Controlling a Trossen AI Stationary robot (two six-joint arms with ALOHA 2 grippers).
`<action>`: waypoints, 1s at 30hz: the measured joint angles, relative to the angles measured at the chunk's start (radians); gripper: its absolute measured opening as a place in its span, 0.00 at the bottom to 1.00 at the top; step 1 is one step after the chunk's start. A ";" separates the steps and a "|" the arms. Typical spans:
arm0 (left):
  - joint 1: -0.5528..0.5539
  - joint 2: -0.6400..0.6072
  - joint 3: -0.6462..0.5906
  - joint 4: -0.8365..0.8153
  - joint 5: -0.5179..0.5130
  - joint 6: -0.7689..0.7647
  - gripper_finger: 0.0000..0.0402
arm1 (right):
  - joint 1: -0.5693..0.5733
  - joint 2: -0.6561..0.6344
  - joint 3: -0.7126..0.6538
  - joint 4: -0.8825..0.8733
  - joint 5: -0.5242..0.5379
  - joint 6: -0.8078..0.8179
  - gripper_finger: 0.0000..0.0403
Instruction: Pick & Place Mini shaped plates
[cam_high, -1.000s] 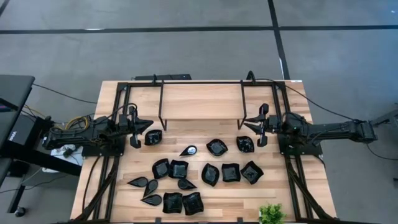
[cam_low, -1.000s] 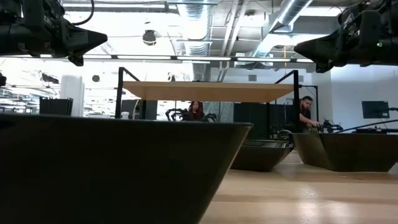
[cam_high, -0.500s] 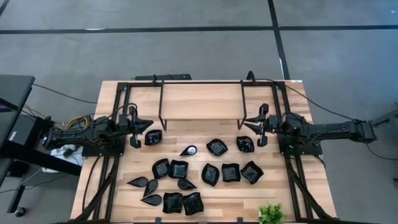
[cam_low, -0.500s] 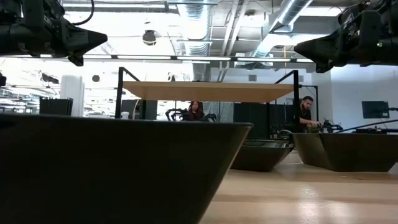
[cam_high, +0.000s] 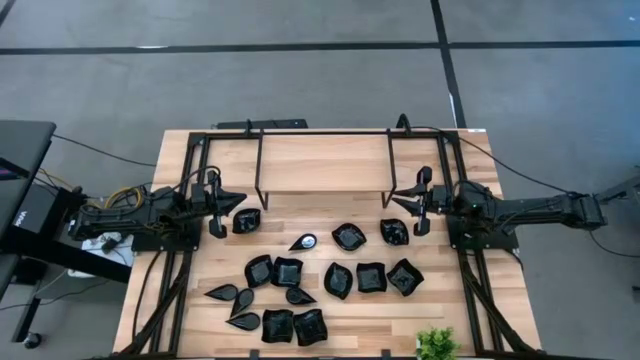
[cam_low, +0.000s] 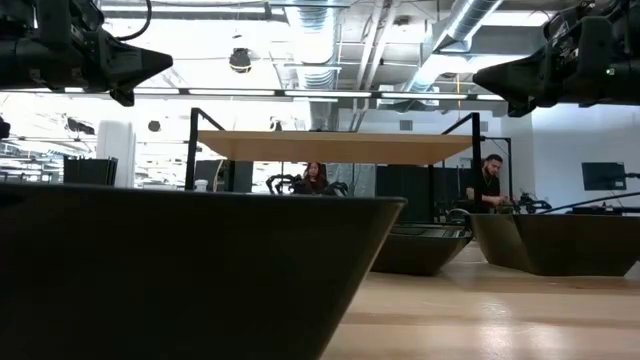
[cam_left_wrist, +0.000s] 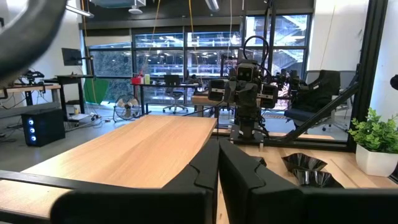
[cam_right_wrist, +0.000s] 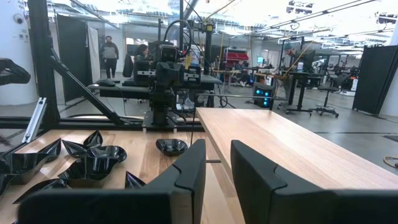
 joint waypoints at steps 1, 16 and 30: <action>0.000 0.000 0.000 0.000 0.000 0.000 0.03 | 0.000 0.000 0.000 0.000 0.000 0.000 0.17; 0.000 0.000 0.000 0.000 0.000 0.000 0.03 | 0.000 0.000 0.000 0.000 0.000 0.000 0.17; 0.000 0.000 0.000 0.000 0.000 0.000 0.03 | 0.000 0.000 0.000 0.000 0.000 0.000 0.17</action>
